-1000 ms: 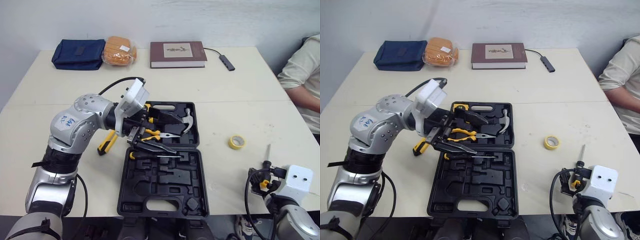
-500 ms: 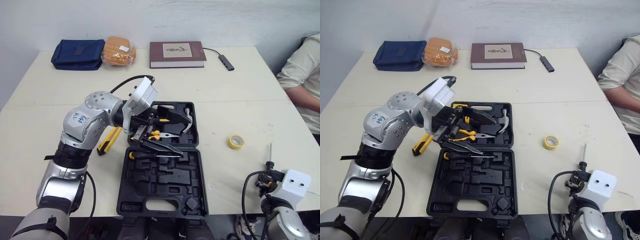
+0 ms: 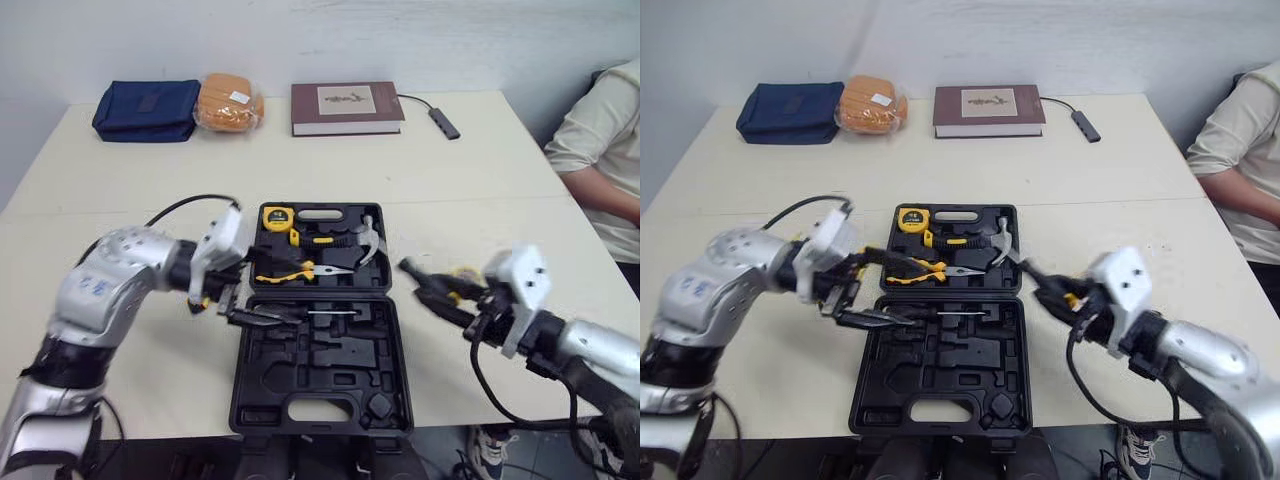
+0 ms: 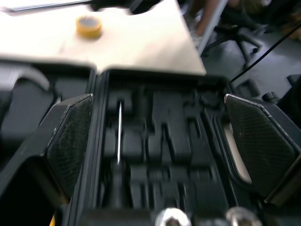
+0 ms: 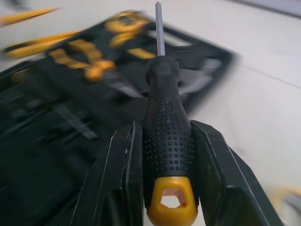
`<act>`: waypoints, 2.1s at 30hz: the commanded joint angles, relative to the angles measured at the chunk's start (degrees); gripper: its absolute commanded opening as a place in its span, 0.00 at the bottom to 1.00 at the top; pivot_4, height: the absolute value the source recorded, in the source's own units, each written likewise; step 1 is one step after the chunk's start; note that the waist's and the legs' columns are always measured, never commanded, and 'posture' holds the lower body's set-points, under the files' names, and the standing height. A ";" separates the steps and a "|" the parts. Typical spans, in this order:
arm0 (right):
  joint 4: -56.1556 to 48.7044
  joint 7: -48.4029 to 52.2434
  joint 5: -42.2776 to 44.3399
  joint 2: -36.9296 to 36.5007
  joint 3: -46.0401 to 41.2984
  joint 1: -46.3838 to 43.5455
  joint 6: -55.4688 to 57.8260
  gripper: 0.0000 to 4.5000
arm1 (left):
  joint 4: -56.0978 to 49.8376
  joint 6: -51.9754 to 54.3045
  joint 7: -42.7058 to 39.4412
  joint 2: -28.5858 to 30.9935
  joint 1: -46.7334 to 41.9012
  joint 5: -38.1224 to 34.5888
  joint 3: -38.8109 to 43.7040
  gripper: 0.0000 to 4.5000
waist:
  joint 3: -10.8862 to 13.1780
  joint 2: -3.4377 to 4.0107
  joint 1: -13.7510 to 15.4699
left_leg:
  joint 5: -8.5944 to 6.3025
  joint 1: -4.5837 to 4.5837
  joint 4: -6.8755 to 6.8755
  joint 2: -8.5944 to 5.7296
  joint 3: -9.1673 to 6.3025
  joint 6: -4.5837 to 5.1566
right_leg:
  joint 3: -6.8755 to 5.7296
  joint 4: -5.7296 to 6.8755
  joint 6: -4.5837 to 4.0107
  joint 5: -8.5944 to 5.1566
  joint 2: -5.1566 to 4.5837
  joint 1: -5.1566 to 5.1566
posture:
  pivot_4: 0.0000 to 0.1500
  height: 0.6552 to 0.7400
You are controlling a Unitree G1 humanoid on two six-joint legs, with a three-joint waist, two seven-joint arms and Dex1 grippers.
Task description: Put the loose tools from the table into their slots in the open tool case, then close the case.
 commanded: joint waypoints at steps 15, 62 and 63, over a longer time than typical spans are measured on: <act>16.19 20.38 -16.85 -3.94 31.87 -24.28 -4.72 0.23 | -12.40 -2.46 6.36 6.91 18.65 1.61 10.18 1.00 | 0.12 -0.13 0.00 | -0.13 -0.30 0.12 -0.26 -0.12 0.18 | -0.14 -0.29 0.12 0.08 -0.51 -0.02 | 1.00 1.00; 25.21 24.23 -19.18 13.23 24.98 -16.63 -22.79 0.71 | -11.82 -2.28 8.79 3.57 13.48 1.70 5.67 1.00 | 0.13 -0.12 0.09 | -0.10 -0.22 0.14 -0.25 -0.09 0.04 | -0.19 -0.04 0.13 0.08 -0.41 0.03 | 1.00 1.00; 26.41 24.53 -19.18 14.13 25.28 -16.19 -23.74 0.58 | -11.92 -2.08 8.89 3.52 13.16 1.62 5.49 1.00 | 0.13 -0.12 0.08 | -0.10 -0.23 0.15 -0.26 -0.09 0.04 | -0.19 -0.03 0.14 0.09 -0.41 0.06 | 1.00 1.00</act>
